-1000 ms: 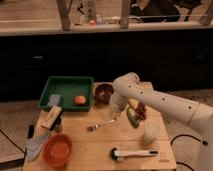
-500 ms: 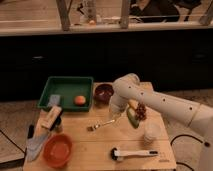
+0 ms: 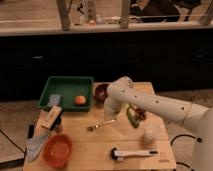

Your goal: Place fork in table surface

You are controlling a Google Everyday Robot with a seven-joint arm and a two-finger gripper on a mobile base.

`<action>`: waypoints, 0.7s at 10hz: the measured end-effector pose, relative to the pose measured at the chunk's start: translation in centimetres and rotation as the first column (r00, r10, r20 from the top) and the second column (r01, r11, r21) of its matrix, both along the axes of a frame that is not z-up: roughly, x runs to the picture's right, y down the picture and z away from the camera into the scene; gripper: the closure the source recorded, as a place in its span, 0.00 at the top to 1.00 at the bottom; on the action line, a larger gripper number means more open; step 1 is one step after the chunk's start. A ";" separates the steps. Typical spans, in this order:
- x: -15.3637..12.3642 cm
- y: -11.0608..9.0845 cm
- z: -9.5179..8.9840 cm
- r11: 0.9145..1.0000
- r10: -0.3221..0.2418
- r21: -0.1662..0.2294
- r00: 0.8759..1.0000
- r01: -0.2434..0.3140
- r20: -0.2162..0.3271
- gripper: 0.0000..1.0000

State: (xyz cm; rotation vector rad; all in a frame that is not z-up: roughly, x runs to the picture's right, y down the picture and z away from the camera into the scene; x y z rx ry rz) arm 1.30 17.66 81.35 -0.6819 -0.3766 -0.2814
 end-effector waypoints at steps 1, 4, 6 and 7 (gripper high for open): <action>0.1 0.3 0.3 1.000 0.004 0.005 1.000 -0.004 -0.006 0.80; -0.2 2.0 1.9 1.000 0.014 0.007 1.000 -0.014 -0.023 0.80; -0.8 2.6 2.6 1.000 0.012 0.005 1.000 -0.012 -0.023 0.80; -1.0 2.8 2.8 1.000 0.011 0.003 1.000 -0.011 -0.022 0.80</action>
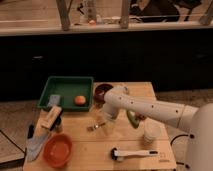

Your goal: Place fork in table surface

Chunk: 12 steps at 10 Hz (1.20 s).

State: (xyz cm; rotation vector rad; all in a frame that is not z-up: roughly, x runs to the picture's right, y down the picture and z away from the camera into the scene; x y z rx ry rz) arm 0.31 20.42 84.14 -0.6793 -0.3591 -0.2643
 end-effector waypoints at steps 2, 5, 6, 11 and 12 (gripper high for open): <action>-0.4 0.2 0.4 1.000 -0.002 -0.004 1.000 0.002 0.004 0.80; -1.0 0.7 1.5 1.000 -0.014 -0.027 1.000 0.015 0.009 0.59; -1.2 0.9 1.7 0.999 -0.019 -0.039 1.000 0.020 0.008 0.51; -1.3 0.7 1.5 0.998 -0.031 -0.046 0.999 0.032 0.010 0.03; -1.2 0.7 1.5 0.998 -0.030 -0.049 1.000 0.030 0.009 0.00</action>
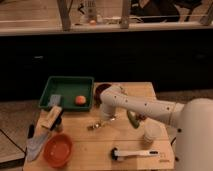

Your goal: Place fork in table surface

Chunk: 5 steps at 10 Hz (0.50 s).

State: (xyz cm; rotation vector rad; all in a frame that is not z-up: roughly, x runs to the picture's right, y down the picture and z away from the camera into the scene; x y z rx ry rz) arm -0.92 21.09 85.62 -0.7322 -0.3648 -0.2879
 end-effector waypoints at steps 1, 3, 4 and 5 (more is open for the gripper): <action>-0.1 0.0 0.0 1.000 -0.002 -0.001 1.000 0.002 0.001 0.00; -0.3 0.0 0.5 1.000 -0.001 -0.010 1.000 0.001 -0.006 0.00; -0.2 0.1 0.4 1.000 -0.003 -0.007 1.000 0.003 -0.006 0.00; -0.2 0.0 0.3 1.000 -0.007 -0.007 1.000 0.007 -0.005 0.00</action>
